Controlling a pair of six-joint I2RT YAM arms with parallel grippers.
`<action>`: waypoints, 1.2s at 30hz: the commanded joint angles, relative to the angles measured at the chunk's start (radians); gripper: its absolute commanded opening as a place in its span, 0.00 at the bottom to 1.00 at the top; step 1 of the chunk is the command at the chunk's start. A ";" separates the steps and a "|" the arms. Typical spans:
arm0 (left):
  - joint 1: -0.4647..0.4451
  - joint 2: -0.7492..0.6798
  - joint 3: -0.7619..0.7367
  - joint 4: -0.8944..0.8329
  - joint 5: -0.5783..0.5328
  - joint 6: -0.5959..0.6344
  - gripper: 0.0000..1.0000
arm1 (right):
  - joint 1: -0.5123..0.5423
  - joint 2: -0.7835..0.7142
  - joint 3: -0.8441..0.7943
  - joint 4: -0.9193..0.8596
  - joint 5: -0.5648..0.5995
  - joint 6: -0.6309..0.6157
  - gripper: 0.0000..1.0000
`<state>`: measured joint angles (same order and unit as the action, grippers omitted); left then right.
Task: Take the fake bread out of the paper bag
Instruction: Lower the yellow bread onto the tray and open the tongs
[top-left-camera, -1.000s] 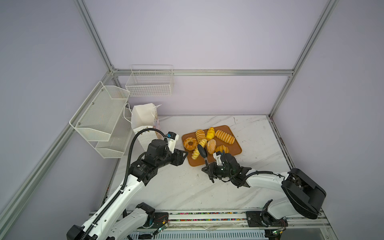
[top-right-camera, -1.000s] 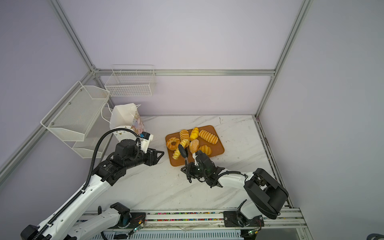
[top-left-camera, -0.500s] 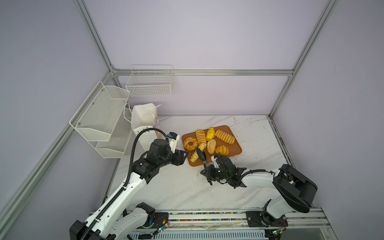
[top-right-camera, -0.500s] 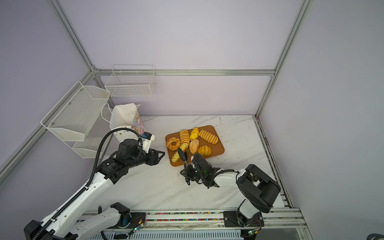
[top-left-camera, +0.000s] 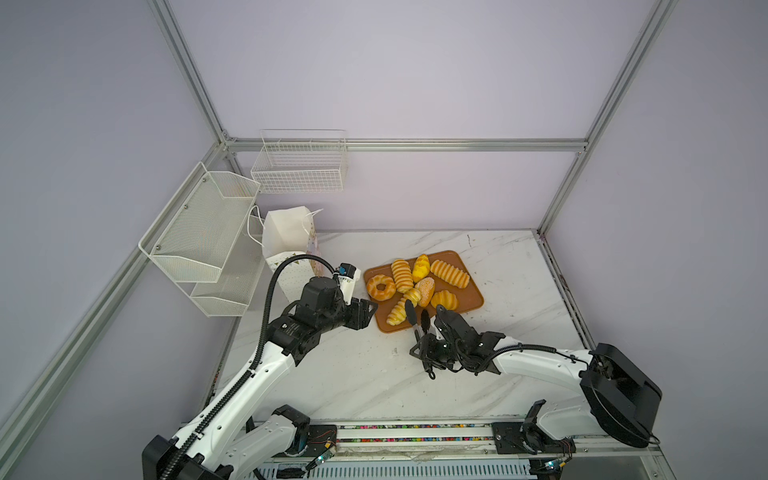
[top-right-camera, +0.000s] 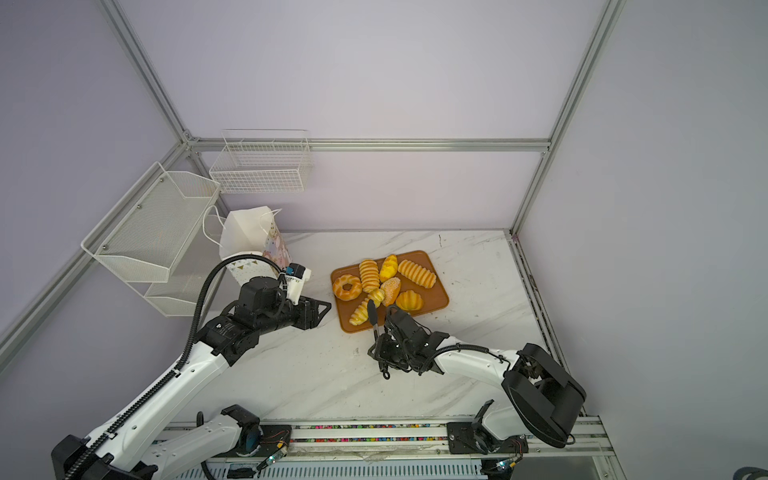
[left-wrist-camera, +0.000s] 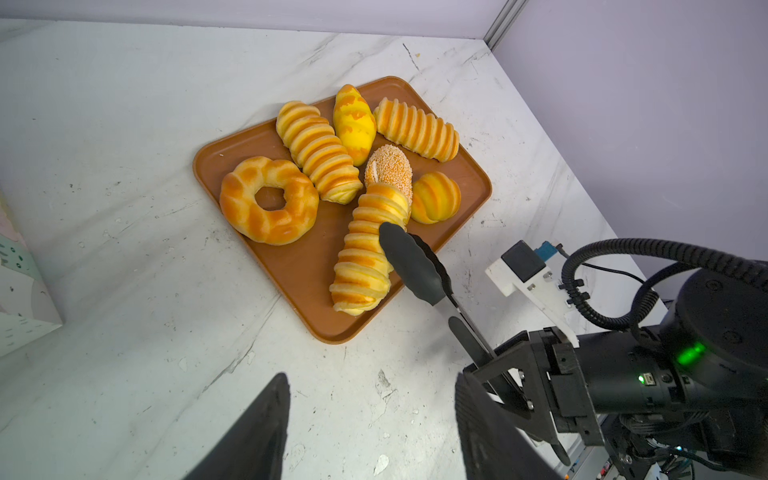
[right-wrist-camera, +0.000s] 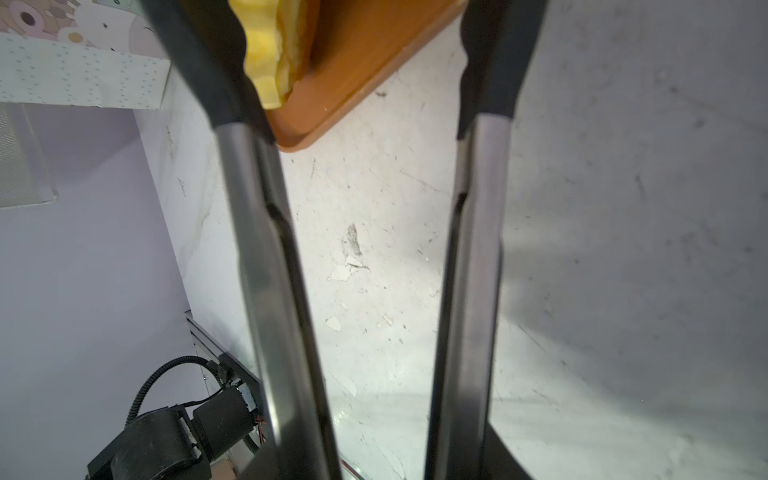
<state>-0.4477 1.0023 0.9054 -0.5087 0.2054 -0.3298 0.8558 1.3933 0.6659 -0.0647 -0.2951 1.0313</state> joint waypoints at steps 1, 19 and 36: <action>-0.005 -0.014 -0.028 0.045 0.009 -0.002 0.62 | 0.004 -0.060 0.042 -0.144 0.034 -0.021 0.46; -0.005 -0.019 -0.029 0.050 0.021 -0.005 0.62 | 0.071 -0.058 0.170 -0.354 0.058 -0.111 0.07; -0.005 -0.068 -0.059 0.031 -0.006 0.011 0.63 | 0.153 0.142 0.340 -0.337 0.031 -0.157 0.00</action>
<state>-0.4477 0.9512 0.8841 -0.4957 0.2066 -0.3283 1.0027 1.5665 0.9756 -0.3695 -0.2695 0.8944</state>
